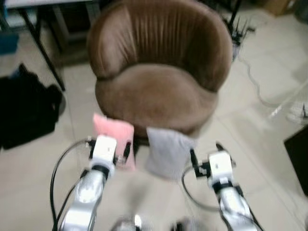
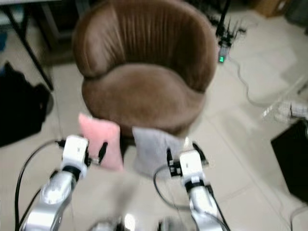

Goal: Move the pillow to the sofa from floor

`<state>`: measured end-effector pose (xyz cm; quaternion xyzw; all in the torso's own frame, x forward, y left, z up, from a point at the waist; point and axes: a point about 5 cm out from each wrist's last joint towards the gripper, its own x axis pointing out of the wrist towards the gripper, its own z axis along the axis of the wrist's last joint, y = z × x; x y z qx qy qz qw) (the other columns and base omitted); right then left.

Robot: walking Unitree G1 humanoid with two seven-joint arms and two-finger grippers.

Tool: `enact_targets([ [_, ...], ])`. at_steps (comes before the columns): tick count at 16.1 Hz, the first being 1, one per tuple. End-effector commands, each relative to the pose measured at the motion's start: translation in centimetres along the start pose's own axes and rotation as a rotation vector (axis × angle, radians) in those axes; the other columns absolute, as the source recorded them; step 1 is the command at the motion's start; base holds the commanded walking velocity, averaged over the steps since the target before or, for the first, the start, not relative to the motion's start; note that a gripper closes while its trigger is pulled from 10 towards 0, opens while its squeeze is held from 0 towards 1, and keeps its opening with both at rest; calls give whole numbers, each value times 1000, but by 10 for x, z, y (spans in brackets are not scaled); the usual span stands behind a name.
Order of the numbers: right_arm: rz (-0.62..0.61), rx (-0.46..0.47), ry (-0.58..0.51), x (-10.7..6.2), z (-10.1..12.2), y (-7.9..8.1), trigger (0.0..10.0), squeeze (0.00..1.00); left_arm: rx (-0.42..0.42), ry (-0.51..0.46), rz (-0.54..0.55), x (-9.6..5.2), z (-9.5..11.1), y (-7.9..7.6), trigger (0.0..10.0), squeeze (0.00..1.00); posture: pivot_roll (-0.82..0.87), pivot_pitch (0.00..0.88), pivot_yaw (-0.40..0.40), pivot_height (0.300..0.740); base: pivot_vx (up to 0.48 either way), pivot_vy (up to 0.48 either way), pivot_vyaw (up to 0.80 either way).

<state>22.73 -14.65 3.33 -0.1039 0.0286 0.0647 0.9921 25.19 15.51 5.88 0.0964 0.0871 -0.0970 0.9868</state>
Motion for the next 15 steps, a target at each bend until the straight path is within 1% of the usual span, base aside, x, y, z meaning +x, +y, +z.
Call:
enact_targets([
  [1, -12, -23, 12, -3, -3, -8, 10000, 0, 9, 3, -18, 0, 1, -8, 10000, 0, 105, 155, -33, 740, 352, -322, 0],
  [3, -6, -24, 12, -2, -3, -8, 10000, 0, 23, 5, -16, 0, 2, -7, 10000, 0, 105, 155, -33, 740, 326, -347, 0],
  [4, -2, -26, 13, -2, -3, -8, 10000, 0, 47, 6, -11, 0, 3, -7, 10000, 0, 107, 155, -34, 740, 255, -405, 0],
  [5, -1, -25, 13, -2, -3, -8, 10000, 0, 56, 7, -8, 0, 3, -6, 10000, 0, 108, 156, -34, 740, 0, -416, 0],
  [7, 12, -27, 14, -2, -3, -6, 10000, 0, 99, 22, 4, -1, 4, -5, 10000, 0, 107, 159, -34, 740, 0, -442, 0],
  [9, 18, -26, 15, -2, -3, -6, 10000, 0, 114, 41, 16, -2, 3, -4, 10000, 0, 106, 160, -33, 740, 0, -442, 0],
  [14, 32, -29, 17, -3, -3, -5, 10000, 0, 119, 49, -4, -3, 3, -5, 10000, 0, 105, 161, -35, 740, 0, -448, 0],
  [15, 40, -36, 14, -3, -3, -5, 10000, 0, 109, 49, 4, -4, 3, -5, 10000, 0, 106, 159, -36, 740, 0, 0, 0],
])
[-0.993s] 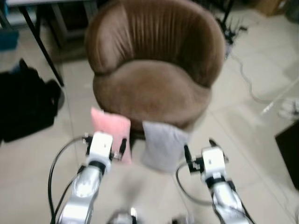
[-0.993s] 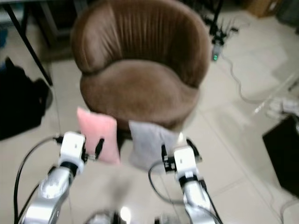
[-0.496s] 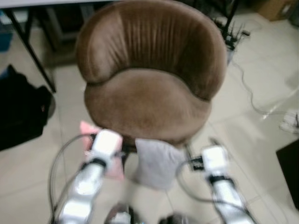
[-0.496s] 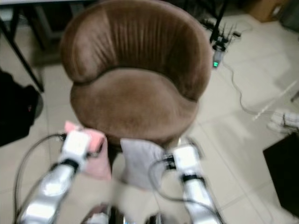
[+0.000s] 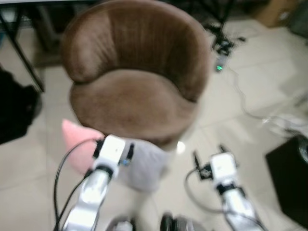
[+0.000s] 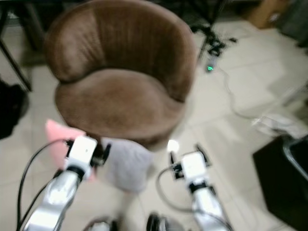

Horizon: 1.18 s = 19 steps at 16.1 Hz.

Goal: Move the pillow to the sofa from floor

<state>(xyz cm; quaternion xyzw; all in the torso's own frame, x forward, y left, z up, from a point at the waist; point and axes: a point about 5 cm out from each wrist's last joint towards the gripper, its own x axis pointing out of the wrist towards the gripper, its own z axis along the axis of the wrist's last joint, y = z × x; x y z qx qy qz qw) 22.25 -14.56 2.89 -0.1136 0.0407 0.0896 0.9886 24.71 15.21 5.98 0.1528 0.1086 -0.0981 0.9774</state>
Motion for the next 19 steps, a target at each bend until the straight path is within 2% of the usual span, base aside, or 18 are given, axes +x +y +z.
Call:
enact_targets([
  [1, -7, -20, -10, 1, 2, -7, 10000, 0, 1, 0, 6, 0, 2, -1, 10000, 0, 106, 159, -36, 740, 0, 0, 0],
  [5, 14, -34, -21, 0, 3, -8, 10000, 0, -22, 7, 19, -2, 1, -3, 10000, 0, 105, 161, -40, 740, 473, 0, 0],
  [9, 29, -23, -11, 0, 2, -9, 10000, 0, -34, 5, 30, -3, 2, -4, 10000, 0, 104, 162, -45, 740, 0, 0, 0],
  [15, 32, -43, 28, 0, -1, -11, 10000, 0, 36, 29, 18, -1, 4, -5, 10000, 0, 95, 167, -50, 740, 437, 62, 0],
  [16, 37, -43, 29, 0, -2, -11, 10000, 0, 15, 19, 27, -1, 4, -5, 10000, 0, 95, 167, -50, 740, 0, 0, 0],
  [19, 50, -37, 36, 1, -4, -5, 10000, 0, 19, 14, 25, -1, 5, -5, 10000, 0, 96, 168, -51, 740, 0, 0, 0],
])
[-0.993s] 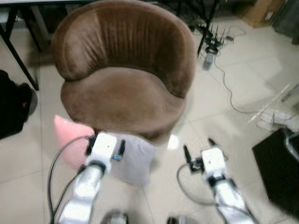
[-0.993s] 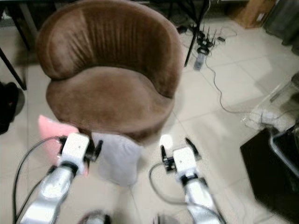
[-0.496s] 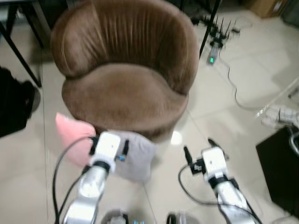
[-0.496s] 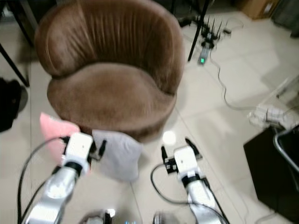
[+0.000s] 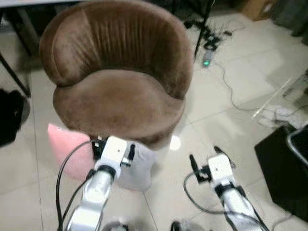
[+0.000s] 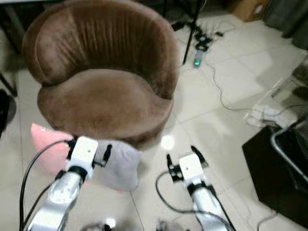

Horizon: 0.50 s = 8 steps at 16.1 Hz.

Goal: Move the pillow to the sofa from floor

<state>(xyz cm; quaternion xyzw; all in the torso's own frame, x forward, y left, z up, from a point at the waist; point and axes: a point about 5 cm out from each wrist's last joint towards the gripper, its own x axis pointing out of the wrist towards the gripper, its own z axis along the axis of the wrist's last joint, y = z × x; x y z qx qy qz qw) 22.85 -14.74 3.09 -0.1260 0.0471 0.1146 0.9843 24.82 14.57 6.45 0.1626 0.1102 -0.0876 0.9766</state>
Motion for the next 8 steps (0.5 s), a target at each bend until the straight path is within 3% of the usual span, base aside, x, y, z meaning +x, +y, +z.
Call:
enact_targets([
  [1, 4, -8, 31, -4, -7, 0, 10000, 0, 3, 10, -1, -2, -2, -1, 10000, 0, 99, 169, -50, 740, 0, 0, 0],
  [2, 6, -6, 38, -4, -8, 1, 10000, 0, -1, 10, -1, -2, -2, -1, 10000, 0, 101, 168, -50, 735, 0, 0, 0],
  [6, 8, -3, 44, -3, -11, 3, 10000, 0, -3, 9, -7, -1, -2, 0, 10000, 0, 105, 165, -47, 690, 476, 0, 0],
  [8, 11, 0, 48, -5, -12, 10, 10000, 0, 6, 5, 1, -1, -2, 1, 10000, 0, 105, 160, -47, 680, 0, 0, 0],
])
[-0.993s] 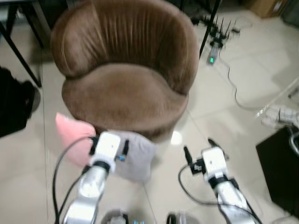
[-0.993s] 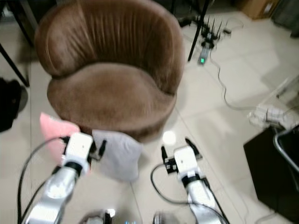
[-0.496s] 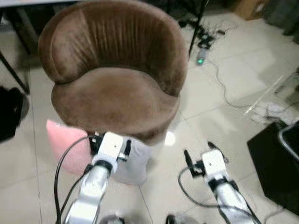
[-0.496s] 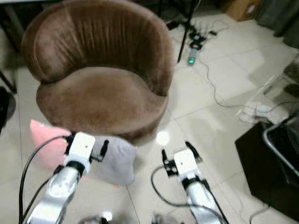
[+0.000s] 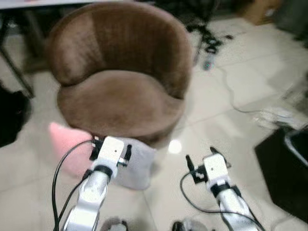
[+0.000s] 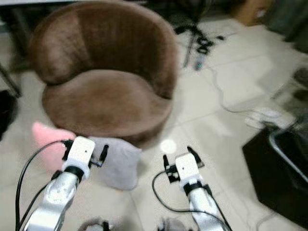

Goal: Move the pillow to the sofa from floor

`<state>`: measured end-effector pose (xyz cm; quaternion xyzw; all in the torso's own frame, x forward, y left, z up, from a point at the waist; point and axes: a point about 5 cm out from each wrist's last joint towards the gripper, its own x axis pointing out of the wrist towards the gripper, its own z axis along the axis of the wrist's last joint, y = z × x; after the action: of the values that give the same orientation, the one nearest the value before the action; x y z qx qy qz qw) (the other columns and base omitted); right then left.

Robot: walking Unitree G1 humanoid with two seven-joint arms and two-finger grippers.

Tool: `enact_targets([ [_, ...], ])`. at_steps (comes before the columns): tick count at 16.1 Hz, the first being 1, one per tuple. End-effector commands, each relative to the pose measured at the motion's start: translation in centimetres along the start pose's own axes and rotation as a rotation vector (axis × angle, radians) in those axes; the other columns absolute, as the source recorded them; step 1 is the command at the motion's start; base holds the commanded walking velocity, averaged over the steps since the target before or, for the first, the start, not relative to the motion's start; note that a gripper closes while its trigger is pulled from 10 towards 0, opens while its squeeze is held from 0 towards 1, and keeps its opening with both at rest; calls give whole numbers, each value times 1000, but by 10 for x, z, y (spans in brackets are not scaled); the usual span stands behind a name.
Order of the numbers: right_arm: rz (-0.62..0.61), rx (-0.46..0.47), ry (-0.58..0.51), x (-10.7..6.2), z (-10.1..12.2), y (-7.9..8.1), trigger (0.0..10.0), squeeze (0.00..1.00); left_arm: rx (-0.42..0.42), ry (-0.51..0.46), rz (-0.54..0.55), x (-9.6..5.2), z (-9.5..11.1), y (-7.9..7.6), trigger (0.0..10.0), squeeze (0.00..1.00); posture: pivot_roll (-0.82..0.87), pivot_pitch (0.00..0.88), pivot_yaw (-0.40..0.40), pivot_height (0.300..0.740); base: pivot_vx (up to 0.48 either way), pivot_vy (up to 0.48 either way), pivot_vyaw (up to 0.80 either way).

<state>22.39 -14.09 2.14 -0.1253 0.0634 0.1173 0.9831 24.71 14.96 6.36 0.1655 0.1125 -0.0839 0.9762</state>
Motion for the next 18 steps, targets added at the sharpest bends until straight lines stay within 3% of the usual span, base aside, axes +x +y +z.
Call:
enact_targets([
  [1, 5, -1, 17, -6, -5, 9, 10000, 0, 4, -1, -7, 0, 0, -2, 10000, 0, 106, 157, -47, 680, 0, 0, 0],
  [4, 29, -9, 56, -12, -18, 34, 10000, 0, 12, 4, -2, 0, -1, -1, 10000, 0, 109, 154, -49, 680, 0, 0, 0],
  [5, 42, 3, 88, -16, -27, 60, 10000, 0, 8, 5, 6, -1, -1, -1, 10000, 0, 111, 154, -49, 670, 0, 0, 0],
  [6, 48, 10, 95, -17, -29, 71, 10000, 0, -2, 9, 12, -2, -2, -1, 10000, 0, 110, 154, -50, 660, 0, 0, 0],
  [8, 26, 37, 92, -18, -26, 77, 10000, 0, -103, 16, 37, -3, -5, -3, 10000, 0, 110, 158, -51, 640, 0, 0, 0],
  [10, 1, 44, 81, -16, -24, 84, 10000, 0, -101, -12, 31, -3, -3, -3, 10000, 0, 110, 158, -50, 620, 0, 0, 0],
  [11, -19, 40, 62, -14, -23, 65, 10000, 0, -87, -16, 22, -2, -2, -3, 10000, 0, 110, 158, -50, 605, 0, 0, 0],
  [12, -27, 39, 54, -14, -23, 57, 10000, 0, -90, -16, 20, -2, -3, -3, 10000, 0, 110, 158, -50, 600, 0, 0, 0],
  [18, -27, 38, 35, -14, -19, 54, 10000, 0, -99, -16, 22, -3, -2, -4, 10000, 0, 105, 172, -49, 600, 0, 0, 0],
])
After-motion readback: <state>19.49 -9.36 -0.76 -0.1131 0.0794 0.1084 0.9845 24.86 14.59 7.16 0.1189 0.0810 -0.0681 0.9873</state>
